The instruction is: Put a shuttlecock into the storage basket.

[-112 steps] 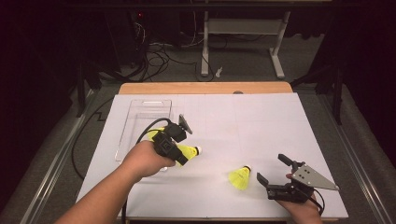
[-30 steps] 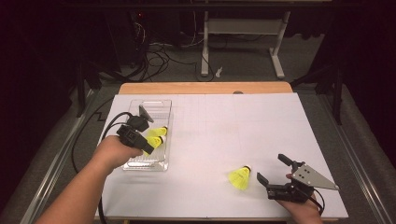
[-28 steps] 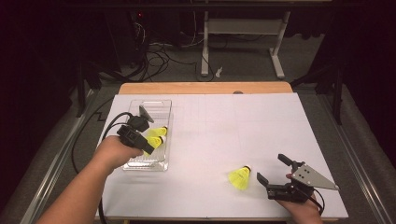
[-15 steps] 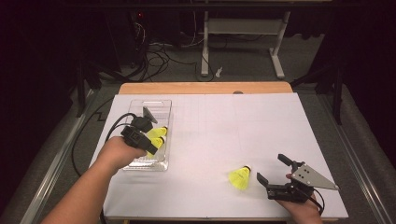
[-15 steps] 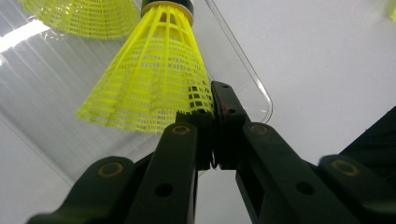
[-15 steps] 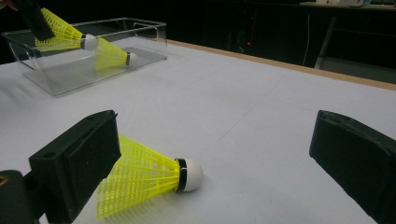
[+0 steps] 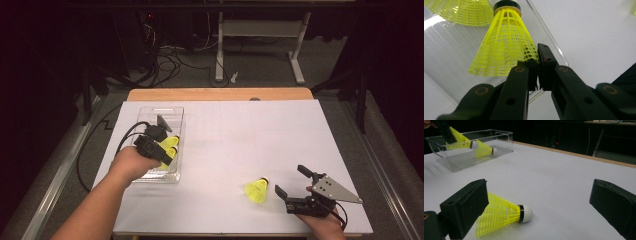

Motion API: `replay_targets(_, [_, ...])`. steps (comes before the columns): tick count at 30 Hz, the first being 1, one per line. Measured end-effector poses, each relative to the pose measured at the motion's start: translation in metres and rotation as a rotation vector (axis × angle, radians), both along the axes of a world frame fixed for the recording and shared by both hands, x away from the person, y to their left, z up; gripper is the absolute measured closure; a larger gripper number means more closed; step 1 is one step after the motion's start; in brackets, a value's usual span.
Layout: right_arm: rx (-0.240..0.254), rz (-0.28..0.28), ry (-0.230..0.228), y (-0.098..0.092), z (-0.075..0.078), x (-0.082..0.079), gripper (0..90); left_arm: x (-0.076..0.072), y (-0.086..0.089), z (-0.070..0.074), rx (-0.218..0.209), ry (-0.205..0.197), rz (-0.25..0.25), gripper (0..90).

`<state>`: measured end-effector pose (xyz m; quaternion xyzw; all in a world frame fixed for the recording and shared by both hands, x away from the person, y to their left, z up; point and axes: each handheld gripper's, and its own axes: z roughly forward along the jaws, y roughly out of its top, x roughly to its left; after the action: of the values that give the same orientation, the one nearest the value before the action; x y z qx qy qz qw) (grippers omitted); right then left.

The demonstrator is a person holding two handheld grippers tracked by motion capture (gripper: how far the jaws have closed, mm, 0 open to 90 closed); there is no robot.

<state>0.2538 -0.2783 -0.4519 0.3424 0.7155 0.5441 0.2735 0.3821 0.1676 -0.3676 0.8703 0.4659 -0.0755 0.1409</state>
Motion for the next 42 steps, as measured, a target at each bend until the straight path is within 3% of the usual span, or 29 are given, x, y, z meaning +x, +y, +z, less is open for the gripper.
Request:
replay_targets(27, [0.004,0.000,0.003,-0.001,0.000,0.000,2.9,0.001,-0.008,-0.011,0.016,-0.005,-0.012,85.4])
replay_targets(42, [0.001,0.001,0.002,0.000,0.000,0.000,2.9,0.002,-0.002,-0.025,0.004,0.021,0.008,85.4])
